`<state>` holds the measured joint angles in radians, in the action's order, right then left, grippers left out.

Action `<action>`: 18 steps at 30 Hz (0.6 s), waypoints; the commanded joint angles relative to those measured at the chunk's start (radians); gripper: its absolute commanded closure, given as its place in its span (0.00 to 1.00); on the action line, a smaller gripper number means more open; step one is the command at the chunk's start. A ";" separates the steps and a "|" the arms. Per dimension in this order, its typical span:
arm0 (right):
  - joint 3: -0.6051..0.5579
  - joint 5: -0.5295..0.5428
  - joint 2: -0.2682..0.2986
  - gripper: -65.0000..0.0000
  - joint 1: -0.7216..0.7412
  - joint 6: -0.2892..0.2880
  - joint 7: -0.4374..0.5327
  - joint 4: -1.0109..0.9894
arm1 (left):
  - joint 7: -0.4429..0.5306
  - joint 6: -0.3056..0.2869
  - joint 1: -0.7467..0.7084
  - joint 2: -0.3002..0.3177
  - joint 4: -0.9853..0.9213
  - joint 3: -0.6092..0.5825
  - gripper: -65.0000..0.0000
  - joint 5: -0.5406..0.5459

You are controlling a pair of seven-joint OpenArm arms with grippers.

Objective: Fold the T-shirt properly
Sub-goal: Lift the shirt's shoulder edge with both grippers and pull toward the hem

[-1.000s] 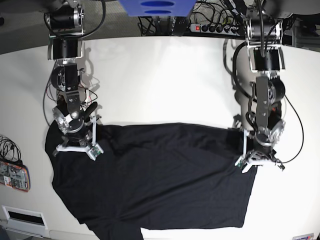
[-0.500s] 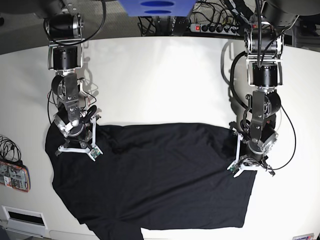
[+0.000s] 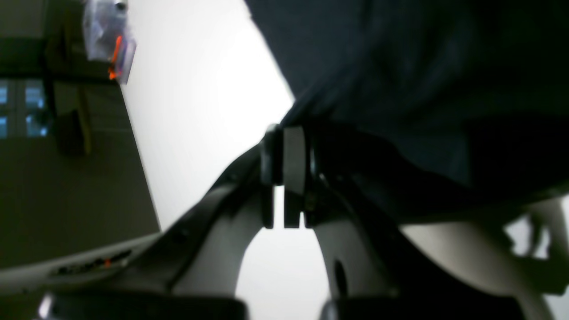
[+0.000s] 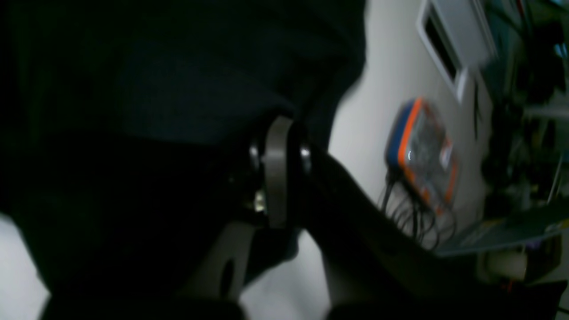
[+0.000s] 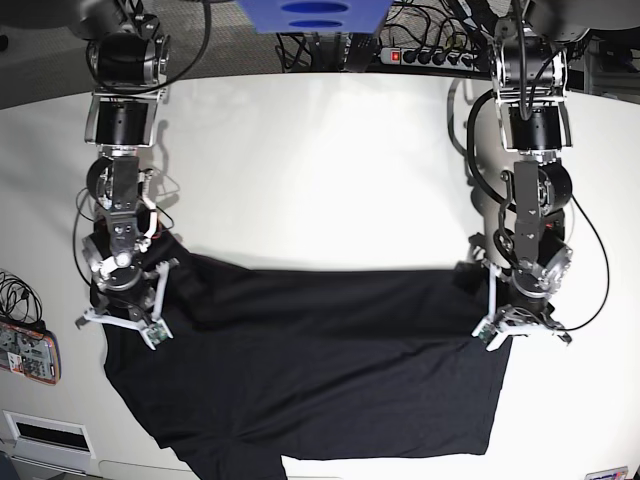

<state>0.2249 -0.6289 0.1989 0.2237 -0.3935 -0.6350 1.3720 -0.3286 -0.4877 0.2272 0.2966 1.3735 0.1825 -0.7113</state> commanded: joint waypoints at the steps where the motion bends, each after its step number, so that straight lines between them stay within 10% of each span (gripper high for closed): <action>1: 0.001 -0.001 0.004 1.00 0.019 0.009 0.014 0.011 | 0.009 0.016 0.022 0.013 0.020 0.024 1.00 -0.001; 18: -0.002 -0.004 0.009 1.00 0.095 0.009 0.020 -0.069 | 0.009 0.016 0.002 0.037 0.013 -0.068 1.00 -0.001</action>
<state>0.2207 -0.6289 0.1993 0.3019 -0.3954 -0.6220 1.2911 -0.3290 -0.4896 0.2031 0.3229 1.3724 0.1131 -0.7109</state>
